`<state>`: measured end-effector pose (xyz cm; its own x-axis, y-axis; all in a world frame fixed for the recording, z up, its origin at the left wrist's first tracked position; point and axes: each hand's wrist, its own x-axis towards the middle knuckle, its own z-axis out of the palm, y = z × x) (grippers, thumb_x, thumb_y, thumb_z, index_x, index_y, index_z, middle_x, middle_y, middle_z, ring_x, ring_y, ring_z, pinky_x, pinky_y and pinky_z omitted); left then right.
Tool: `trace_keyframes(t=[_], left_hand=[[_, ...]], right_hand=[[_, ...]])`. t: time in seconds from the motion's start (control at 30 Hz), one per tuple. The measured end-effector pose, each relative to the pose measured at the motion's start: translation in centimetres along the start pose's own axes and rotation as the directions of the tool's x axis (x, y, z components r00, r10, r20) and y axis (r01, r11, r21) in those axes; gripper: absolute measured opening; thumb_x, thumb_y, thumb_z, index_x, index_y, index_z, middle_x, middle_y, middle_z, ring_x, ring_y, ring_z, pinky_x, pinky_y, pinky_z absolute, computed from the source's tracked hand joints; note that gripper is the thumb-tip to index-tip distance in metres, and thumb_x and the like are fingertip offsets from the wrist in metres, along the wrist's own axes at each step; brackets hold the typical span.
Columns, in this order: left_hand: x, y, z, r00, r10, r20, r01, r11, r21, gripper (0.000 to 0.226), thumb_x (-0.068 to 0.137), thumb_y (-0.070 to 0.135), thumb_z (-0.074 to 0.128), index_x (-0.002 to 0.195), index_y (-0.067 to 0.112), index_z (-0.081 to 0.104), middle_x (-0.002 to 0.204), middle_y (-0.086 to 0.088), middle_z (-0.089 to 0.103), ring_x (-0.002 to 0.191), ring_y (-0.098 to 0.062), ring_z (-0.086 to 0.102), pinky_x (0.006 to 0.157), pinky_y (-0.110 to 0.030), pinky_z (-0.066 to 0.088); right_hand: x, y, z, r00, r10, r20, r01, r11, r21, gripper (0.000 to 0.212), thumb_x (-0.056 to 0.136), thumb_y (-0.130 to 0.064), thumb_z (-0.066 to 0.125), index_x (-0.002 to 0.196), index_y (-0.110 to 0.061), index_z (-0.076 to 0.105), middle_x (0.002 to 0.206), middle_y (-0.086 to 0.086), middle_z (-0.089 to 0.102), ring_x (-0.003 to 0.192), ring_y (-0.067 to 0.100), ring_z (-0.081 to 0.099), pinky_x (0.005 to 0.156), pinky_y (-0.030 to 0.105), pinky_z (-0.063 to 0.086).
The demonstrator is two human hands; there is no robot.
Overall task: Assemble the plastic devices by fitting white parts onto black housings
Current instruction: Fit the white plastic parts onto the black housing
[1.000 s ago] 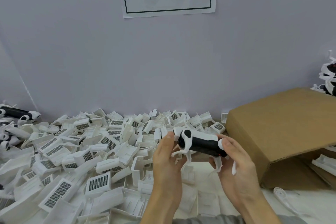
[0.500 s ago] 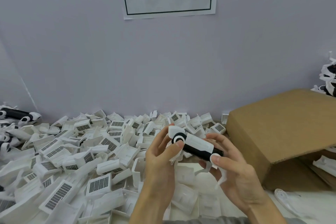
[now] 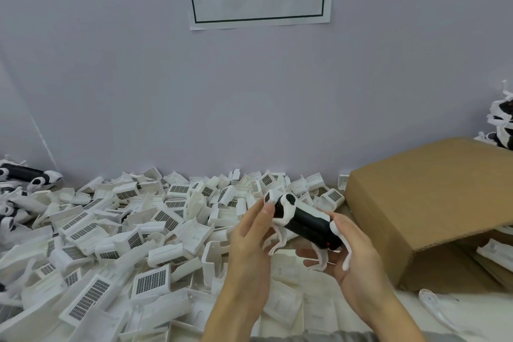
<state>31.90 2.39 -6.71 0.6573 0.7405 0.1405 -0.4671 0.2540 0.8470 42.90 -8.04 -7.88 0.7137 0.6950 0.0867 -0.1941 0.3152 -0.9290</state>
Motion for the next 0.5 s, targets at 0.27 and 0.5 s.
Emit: trace_keyframes(t=[0.27, 0.5], left_hand=[[0.02, -0.05, -0.06, 1.0, 0.003, 0.01, -0.002, 0.997, -0.078, 0.025, 0.075, 0.022, 0.071, 0.098, 0.029, 0.071, 0.098, -0.008, 0.071, 0.087, -0.02, 0.064, 0.083, -0.036, 0.048], [0.14, 0.13, -0.31, 0.998, 0.018, -0.066, -0.025, 0.994, -0.108, 0.037, 0.077, 0.016, 0.077, 0.112, 0.008, 0.069, 0.094, -0.008, 0.076, 0.077, -0.018, 0.073, 0.067, -0.029, 0.059]], right_hand=[[-0.39, -0.66, 0.05, 0.933, 0.297, 0.204, -0.319, 0.944, 0.081, 0.064, 0.098, -0.046, 0.033, 0.098, 0.001, 0.077, 0.093, 0.04, 0.058, 0.062, 0.04, 0.065, 0.046, 0.03, 0.05], [-0.56, -0.62, -0.03, 0.873, 0.371, 0.318, -0.416, 0.905, 0.087, 0.069, 0.098, -0.053, 0.03, 0.104, -0.003, 0.077, 0.099, 0.041, 0.063, 0.072, 0.04, 0.068, 0.046, 0.029, 0.05]])
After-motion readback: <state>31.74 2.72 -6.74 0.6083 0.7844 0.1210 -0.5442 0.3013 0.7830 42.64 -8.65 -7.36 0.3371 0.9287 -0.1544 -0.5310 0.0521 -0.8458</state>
